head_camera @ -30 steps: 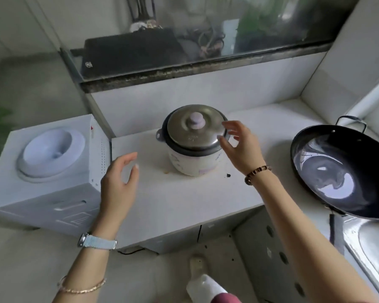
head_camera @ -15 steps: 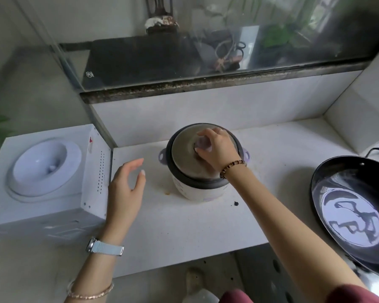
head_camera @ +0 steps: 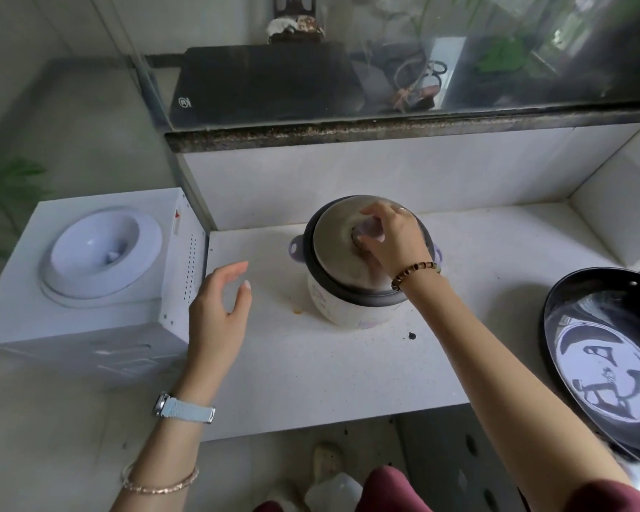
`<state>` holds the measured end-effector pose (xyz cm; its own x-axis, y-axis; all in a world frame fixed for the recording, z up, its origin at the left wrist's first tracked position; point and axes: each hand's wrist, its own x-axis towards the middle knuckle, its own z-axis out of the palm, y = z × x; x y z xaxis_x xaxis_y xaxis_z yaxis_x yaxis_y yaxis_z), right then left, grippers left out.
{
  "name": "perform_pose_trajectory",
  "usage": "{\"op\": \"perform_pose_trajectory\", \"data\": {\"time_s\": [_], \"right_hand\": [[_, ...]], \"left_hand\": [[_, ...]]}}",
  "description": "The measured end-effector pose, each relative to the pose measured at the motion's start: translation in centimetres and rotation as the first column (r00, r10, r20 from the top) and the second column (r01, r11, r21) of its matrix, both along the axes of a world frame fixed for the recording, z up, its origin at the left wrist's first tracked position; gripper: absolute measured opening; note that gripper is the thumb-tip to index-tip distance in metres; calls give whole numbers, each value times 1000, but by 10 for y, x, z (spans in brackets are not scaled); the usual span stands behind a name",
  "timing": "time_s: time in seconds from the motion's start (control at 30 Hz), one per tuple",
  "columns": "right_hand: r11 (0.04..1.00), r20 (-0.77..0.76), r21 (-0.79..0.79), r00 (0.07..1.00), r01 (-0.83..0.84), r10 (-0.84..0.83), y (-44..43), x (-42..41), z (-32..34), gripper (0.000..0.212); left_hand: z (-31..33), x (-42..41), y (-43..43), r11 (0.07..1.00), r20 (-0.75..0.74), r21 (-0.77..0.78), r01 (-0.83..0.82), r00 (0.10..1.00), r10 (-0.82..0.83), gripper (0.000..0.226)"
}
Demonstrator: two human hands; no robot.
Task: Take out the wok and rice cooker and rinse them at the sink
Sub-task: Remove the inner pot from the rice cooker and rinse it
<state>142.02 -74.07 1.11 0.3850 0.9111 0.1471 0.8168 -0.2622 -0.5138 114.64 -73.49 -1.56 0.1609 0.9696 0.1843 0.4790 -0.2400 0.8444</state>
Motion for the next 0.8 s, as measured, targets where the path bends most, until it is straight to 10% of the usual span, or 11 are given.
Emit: {"op": "perform_pose_trajectory", "data": {"time_s": [0.43, 0.8], "right_hand": [[963, -64, 267, 997, -30, 49, -69, -110, 70, 35], [990, -176, -46, 977, -133, 123, -84, -199, -50, 33]], "left_hand": [[-11, -87, -27, 999, 30, -7, 39, 999, -39, 30], [-39, -165, -43, 998, -44, -56, -1, 999, -2, 26]]}}
